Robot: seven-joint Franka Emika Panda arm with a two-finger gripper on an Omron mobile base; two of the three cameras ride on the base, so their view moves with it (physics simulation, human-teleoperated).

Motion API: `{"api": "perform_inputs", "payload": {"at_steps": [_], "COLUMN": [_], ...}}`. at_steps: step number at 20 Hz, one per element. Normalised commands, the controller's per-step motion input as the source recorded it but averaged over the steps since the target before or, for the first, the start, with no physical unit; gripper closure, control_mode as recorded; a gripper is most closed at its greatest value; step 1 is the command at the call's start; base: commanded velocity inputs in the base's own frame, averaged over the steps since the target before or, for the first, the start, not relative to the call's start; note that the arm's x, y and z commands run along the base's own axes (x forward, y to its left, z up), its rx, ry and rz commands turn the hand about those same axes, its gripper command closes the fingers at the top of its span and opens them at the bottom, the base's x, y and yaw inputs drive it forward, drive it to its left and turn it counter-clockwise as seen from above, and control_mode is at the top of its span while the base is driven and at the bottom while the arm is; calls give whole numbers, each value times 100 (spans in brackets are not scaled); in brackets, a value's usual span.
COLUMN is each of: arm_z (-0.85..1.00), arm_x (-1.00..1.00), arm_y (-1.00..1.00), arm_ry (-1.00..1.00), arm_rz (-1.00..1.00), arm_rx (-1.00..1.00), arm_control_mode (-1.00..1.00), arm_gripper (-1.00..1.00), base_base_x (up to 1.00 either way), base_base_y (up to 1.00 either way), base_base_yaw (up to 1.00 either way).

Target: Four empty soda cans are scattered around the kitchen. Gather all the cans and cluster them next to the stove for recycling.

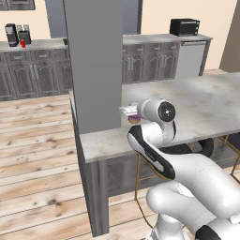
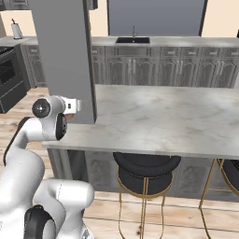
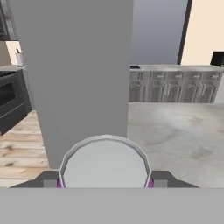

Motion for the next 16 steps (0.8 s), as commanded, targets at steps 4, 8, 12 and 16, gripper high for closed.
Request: {"api": "perform_inputs", "payload": {"at_steps": [4, 8, 12, 16], "arm_z": [20, 20, 19, 12], "arm_x": [-26, -24, -29, -28], "arm_y": [0, -6, -8, -4], "arm_ry": [0, 2, 4, 2], "arm_rz": [0, 0, 0, 0], "arm_rx": [0, 0, 0, 0], "arm_control_mode": [-100, -100, -100, -100], "arm_gripper": [100, 100, 100, 100], "base_base_x": [0, 0, 0, 0], "base_base_y": [0, 0, 0, 0], "base_base_yaw": [0, 0, 0, 0]}}
